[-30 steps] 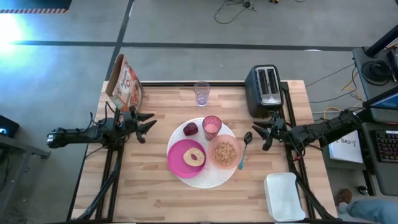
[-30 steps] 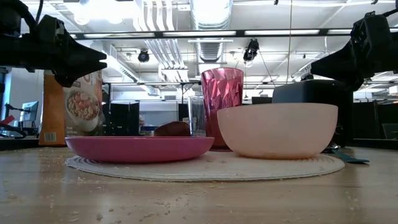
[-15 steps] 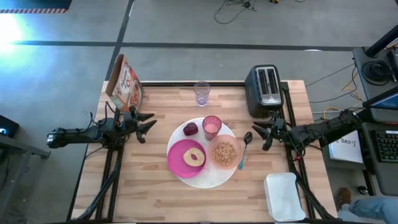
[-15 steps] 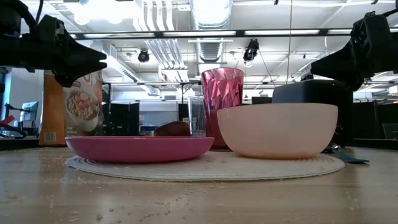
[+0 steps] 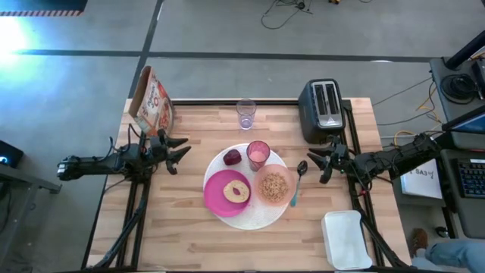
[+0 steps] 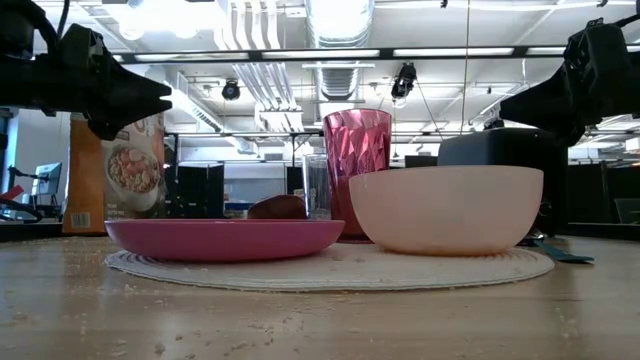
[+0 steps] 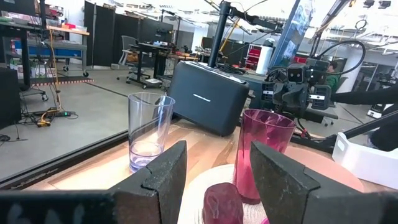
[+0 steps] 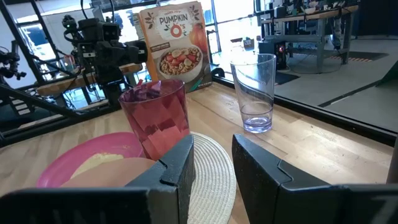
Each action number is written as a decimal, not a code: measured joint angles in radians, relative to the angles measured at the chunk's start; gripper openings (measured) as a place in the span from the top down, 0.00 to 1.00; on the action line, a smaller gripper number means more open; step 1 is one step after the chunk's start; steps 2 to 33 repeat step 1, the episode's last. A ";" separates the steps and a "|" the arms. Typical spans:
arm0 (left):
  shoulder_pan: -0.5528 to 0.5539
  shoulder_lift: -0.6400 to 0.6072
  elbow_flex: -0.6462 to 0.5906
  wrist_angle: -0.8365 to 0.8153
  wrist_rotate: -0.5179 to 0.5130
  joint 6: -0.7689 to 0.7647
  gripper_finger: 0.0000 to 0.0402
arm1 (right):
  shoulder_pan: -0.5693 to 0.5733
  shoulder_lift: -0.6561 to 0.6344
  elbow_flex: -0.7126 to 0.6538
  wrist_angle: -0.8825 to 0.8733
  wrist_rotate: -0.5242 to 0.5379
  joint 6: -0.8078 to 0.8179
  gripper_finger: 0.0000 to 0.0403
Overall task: Arrange a breakfast setting
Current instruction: Return to Home Position
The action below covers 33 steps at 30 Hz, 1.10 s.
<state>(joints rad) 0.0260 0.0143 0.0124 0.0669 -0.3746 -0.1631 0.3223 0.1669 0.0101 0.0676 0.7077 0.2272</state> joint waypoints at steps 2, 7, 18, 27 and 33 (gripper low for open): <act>0.000 0.000 0.000 0.000 0.000 0.000 0.60 | 0.000 0.000 0.000 0.000 0.000 0.000 0.75; 0.000 0.000 0.000 0.000 0.000 0.000 0.60 | 0.000 0.000 0.000 0.000 0.000 0.000 0.75; 0.000 0.000 0.000 0.000 0.000 0.000 0.60 | 0.000 0.000 0.000 0.000 0.000 0.000 0.75; 0.000 0.000 0.000 0.000 0.000 0.000 0.60 | 0.000 0.000 0.000 0.000 0.000 0.000 0.75; 0.000 0.000 0.000 0.000 0.000 0.000 0.60 | 0.000 0.000 0.000 0.000 0.000 0.000 0.75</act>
